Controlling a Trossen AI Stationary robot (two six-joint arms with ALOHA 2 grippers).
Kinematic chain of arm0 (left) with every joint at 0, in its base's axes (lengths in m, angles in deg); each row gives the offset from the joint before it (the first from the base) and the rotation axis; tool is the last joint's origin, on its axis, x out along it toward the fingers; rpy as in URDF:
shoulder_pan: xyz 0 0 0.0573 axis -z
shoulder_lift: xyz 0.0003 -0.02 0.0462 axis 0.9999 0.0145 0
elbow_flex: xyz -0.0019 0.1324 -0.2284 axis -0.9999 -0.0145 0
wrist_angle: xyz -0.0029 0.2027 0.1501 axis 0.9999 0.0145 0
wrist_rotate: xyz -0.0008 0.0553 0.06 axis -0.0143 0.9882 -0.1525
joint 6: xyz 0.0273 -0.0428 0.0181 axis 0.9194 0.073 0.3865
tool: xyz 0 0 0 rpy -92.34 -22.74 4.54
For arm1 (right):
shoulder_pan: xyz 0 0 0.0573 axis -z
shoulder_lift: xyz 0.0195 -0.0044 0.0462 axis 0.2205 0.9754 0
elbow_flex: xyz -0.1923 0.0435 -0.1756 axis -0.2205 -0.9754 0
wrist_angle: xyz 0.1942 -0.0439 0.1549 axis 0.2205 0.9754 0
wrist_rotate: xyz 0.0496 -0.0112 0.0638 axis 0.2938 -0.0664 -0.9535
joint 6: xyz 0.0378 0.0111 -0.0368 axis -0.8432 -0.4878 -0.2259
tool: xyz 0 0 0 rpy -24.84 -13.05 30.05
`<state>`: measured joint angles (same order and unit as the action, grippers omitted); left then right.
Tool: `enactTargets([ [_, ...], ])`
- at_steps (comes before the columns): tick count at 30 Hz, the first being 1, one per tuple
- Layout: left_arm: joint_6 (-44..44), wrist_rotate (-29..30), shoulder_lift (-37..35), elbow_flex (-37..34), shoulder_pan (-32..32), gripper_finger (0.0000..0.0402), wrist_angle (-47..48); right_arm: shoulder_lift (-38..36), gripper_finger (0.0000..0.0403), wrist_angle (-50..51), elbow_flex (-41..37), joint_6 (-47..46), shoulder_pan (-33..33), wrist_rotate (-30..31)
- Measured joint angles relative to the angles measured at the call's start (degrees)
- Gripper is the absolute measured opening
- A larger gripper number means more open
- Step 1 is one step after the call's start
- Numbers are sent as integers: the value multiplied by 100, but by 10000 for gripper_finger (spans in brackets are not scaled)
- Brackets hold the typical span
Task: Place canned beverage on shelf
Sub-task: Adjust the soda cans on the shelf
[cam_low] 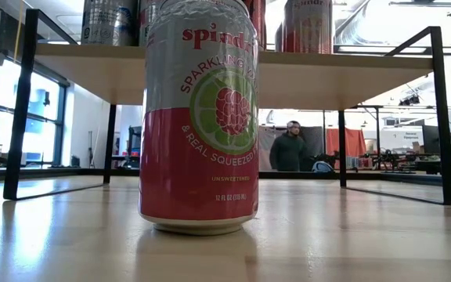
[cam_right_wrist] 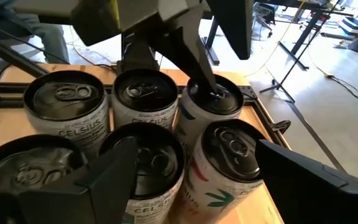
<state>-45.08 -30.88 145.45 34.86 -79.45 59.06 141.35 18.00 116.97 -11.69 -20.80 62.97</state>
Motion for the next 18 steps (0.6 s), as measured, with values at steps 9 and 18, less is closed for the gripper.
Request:
enactTargets([
  [9, 47, 165, 0, 0, -26, 257, 1, 0, 311, 1, 0, -30, -13, 44],
  [18, 152, 88, 0, 0, -277, 257, 2, 0, 311, 1, 0, -26, -13, 42],
])
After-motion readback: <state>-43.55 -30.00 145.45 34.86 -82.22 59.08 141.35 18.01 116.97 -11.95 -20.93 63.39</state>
